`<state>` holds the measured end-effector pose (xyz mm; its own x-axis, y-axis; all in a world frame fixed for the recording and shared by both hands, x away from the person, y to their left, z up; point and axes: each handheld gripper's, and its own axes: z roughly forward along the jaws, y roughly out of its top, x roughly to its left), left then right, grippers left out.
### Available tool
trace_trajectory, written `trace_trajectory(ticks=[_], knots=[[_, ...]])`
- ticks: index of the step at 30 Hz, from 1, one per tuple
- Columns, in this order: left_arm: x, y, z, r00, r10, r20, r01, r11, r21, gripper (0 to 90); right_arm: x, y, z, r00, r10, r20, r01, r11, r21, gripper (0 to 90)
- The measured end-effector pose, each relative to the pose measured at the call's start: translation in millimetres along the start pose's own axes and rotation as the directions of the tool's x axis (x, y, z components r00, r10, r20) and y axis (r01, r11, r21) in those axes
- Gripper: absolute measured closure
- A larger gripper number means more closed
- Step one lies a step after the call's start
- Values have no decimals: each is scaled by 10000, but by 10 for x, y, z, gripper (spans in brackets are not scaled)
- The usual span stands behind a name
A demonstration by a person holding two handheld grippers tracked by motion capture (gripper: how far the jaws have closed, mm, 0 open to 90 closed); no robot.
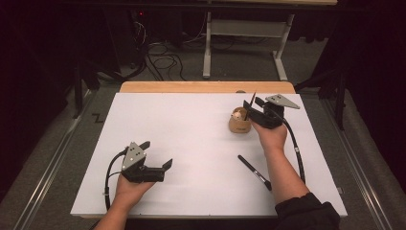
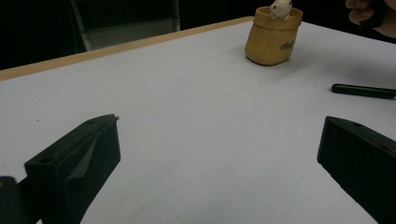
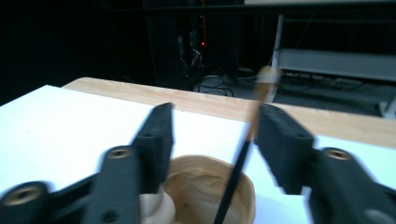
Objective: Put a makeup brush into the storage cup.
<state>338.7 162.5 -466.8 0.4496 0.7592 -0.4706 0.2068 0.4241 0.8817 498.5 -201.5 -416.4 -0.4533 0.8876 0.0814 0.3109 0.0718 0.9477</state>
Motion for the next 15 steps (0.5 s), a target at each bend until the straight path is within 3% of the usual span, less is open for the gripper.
trace_trajectory(ticks=[4, 15], knots=[[-2, 3, -2, 10000, -16, 3, 16, 10000, -38, 4, -40, -3, -23, 9998, 178, 49, -179, 9997, 140, 296], [1, 20, -11, 10000, -76, -14, 76, 9999, -123, 4, 72, 21, -84, 9962, -459, -738, 504, 9969, 607, 27]])
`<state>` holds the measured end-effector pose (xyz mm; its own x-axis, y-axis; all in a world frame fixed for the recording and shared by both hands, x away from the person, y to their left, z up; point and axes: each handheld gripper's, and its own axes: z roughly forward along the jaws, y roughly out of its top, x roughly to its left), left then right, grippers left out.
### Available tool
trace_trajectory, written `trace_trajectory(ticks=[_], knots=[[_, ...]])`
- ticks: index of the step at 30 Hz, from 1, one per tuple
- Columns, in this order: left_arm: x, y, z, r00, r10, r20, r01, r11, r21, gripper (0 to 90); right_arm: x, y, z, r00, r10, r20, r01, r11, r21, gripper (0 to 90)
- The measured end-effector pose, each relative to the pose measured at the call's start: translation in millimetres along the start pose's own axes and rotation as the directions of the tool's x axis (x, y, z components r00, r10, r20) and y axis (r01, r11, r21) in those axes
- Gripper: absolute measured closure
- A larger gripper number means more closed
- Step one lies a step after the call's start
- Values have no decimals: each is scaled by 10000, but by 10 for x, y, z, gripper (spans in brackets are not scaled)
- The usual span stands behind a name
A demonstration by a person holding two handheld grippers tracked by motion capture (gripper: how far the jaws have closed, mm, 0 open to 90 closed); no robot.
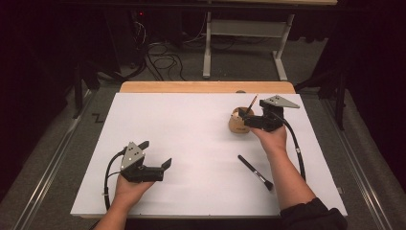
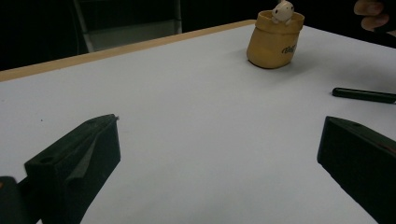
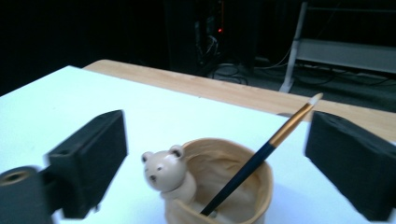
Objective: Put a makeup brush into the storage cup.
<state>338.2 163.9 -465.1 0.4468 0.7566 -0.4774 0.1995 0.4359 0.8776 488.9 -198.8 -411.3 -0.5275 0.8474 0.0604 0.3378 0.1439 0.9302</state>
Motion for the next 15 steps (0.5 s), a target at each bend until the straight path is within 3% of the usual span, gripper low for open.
trace_trajectory(ticks=[5, 15], knots=[[12, 1, 2, 10000, 12, -43, -12, 10000, 36, 4, 37, -9, -73, 9998, -133, -162, 138, 9995, 299, 3], [-10, 2, -3, 9999, -105, -24, 105, 9999, 5, 4, 1, -133, -449, 9997, -70, -247, 68, 9999, -78, 3]])
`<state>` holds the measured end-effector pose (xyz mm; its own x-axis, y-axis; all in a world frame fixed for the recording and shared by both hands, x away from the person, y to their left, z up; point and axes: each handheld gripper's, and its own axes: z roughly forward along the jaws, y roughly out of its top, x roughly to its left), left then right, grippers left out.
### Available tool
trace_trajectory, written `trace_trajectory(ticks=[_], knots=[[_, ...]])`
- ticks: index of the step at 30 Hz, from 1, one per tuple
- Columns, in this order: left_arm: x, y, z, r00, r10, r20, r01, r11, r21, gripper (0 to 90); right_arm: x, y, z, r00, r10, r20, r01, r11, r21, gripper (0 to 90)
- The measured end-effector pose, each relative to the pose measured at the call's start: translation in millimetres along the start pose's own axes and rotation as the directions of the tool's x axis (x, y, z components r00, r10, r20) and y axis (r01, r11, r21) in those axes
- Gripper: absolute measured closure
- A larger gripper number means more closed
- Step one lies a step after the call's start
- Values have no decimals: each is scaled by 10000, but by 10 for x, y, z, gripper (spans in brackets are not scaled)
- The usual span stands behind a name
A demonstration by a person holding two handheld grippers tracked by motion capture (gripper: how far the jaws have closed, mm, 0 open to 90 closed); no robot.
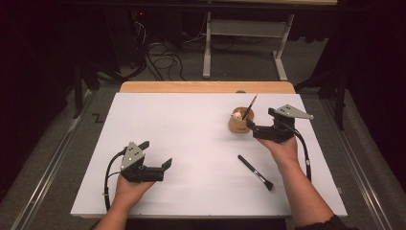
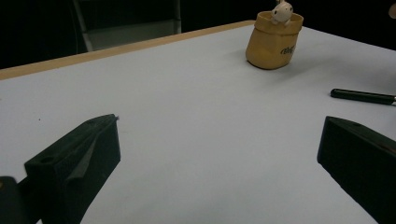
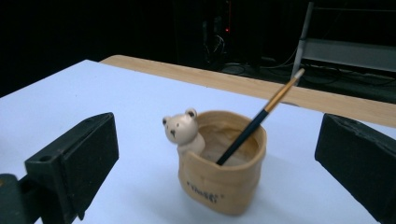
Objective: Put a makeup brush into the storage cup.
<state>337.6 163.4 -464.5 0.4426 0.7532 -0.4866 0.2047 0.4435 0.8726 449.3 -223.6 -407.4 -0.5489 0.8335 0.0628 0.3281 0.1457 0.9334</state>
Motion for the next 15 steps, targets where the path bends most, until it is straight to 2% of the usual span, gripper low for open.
trace_trajectory(ticks=[15], knots=[[-27, -19, 4, 10000, -55, 66, 54, 10000, 62, 4, -62, -398, -610, 10000, -62, 69, 62, 9999, -79, 3]])
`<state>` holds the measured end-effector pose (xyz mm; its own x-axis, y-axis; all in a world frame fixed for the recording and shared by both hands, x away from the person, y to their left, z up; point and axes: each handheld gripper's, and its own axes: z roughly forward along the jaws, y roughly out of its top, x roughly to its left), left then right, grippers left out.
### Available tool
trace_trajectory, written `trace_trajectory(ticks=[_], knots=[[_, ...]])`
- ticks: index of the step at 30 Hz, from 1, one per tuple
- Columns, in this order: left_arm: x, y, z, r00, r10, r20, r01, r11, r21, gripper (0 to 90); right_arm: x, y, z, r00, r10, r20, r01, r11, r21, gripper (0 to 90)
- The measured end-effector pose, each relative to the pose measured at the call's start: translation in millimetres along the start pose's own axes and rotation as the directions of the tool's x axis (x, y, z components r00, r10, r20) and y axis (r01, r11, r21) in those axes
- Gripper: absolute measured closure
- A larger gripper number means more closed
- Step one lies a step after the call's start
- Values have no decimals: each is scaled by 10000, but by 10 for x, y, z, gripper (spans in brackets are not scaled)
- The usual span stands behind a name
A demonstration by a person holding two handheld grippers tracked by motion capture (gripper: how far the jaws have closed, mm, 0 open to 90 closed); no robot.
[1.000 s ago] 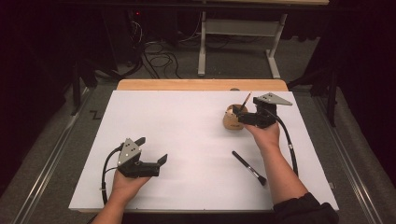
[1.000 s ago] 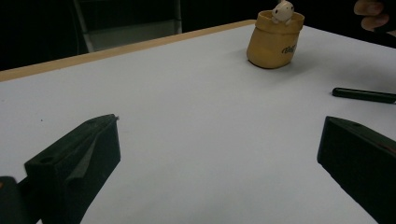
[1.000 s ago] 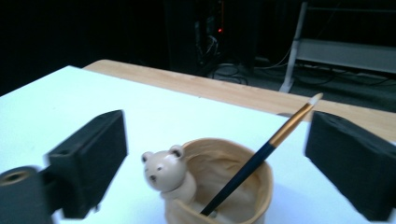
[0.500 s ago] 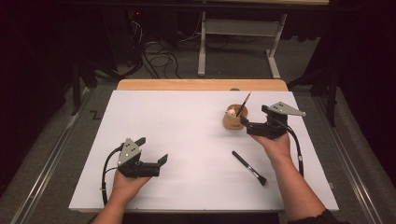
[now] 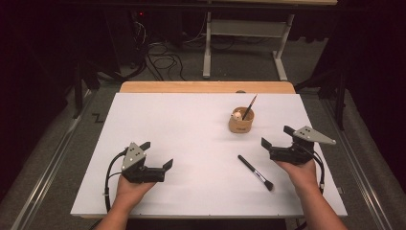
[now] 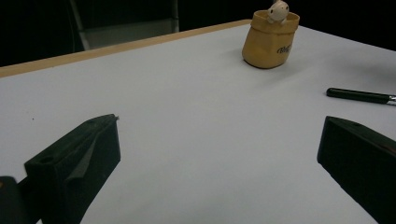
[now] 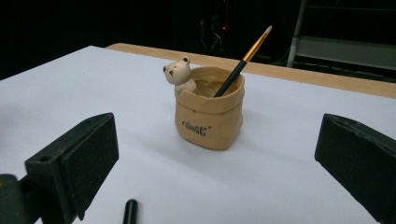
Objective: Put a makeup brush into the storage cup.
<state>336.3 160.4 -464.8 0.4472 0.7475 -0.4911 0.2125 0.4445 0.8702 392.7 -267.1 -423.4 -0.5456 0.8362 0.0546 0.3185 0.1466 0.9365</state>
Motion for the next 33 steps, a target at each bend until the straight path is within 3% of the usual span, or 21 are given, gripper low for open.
trace_trajectory(ticks=[3, 8, 13, 16, 18, 22, 33], knots=[[-4, -7, -7, 10000, -64, -13, 64, 9999, 80, 4, 8, -71, -132, 9998, -150, 147, 152, 9998, -130, 3], [-18, -26, -85, 9997, -259, -17, 259, 9994, 237, 4, 16, -223, -308, 10000, 39, 49, -38, 9997, -228, 3], [-11, -37, -228, 10000, 17, -54, -16, 9997, 239, 5, 38, -331, -480, 9994, -217, 263, 220, 9997, -107, 4], [3, -19, -264, 9999, -103, -51, 104, 9998, 144, 5, 52, -393, -593, 9994, -147, 311, 152, 9998, -136, 4], [9, 4, -263, 9997, -251, -41, 250, 9997, -49, 9, 62, -424, -622, 9990, -253, 356, 254, 9997, -27, 4], [21, -19, -241, 9999, -60, -91, 60, 10000, 20, 10, 66, -445, -627, 9984, -257, 498, 261, 9996, -76, 4], [61, 3, -236, 9992, -383, -151, 381, 9992, -96, 12, 59, -515, -509, 9977, -172, 658, 128, 9977, 659, 6]])
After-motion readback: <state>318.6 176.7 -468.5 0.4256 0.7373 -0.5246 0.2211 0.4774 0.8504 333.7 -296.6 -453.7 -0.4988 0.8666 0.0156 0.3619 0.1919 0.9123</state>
